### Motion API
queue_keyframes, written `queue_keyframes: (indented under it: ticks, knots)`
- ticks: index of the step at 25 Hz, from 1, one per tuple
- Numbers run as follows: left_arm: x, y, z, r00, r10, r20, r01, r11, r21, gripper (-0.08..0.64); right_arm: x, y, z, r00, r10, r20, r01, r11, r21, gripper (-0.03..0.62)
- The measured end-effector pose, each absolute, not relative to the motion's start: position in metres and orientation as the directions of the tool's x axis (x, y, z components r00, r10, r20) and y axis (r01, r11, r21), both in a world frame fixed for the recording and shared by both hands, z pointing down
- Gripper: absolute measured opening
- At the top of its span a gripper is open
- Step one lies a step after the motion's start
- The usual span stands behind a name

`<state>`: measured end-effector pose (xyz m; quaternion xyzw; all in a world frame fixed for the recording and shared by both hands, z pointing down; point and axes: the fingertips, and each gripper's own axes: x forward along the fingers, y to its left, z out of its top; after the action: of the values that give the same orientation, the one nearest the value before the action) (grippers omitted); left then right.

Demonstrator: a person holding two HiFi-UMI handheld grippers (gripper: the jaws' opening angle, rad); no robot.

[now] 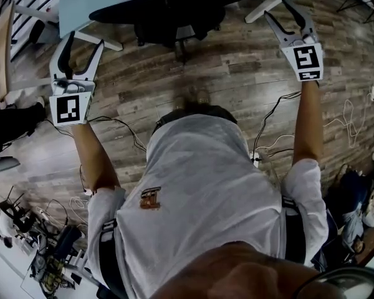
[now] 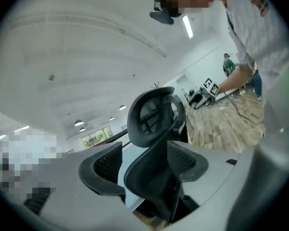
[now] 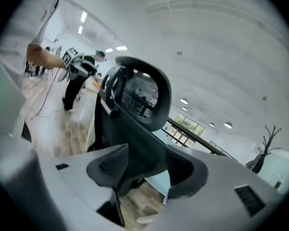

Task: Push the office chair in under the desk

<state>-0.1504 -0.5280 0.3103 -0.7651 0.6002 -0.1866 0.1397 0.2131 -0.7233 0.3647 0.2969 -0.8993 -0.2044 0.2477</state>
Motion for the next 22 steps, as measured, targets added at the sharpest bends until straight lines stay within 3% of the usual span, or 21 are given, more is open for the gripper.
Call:
queue_keyframes:
  ticks: [4, 10, 17, 22]
  knots:
    - [-0.096, -0.518, 0.280, 0.298, -0.954, -0.035, -0.919, -0.277, -0.280, 0.252, 0.204, -0.674, 0.348, -0.797, -0.581, 0.162, -0.524, 0.800, 0.291, 0.242]
    - [-0.041, -0.511, 0.258, 0.379, -0.903, -0.200, -0.925, -0.361, -0.119, 0.149, 0.167, -0.611, 0.323, -0.868, -0.494, -0.045, -0.496, 0.867, 0.042, 0.131]
    - [0.006, -0.517, 0.253, 0.439, -0.869, -0.229, -0.896, -0.441, -0.045, 0.053, 0.126, -0.566, 0.299, -0.909, -0.388, -0.155, -0.386, 0.922, -0.044, 0.071]
    - [0.033, -0.522, 0.253, 0.480, -0.849, -0.221, -0.875, -0.482, -0.048, 0.037, 0.103, -0.548, 0.290, -0.923, -0.335, -0.187, -0.335, 0.942, -0.035, 0.052]
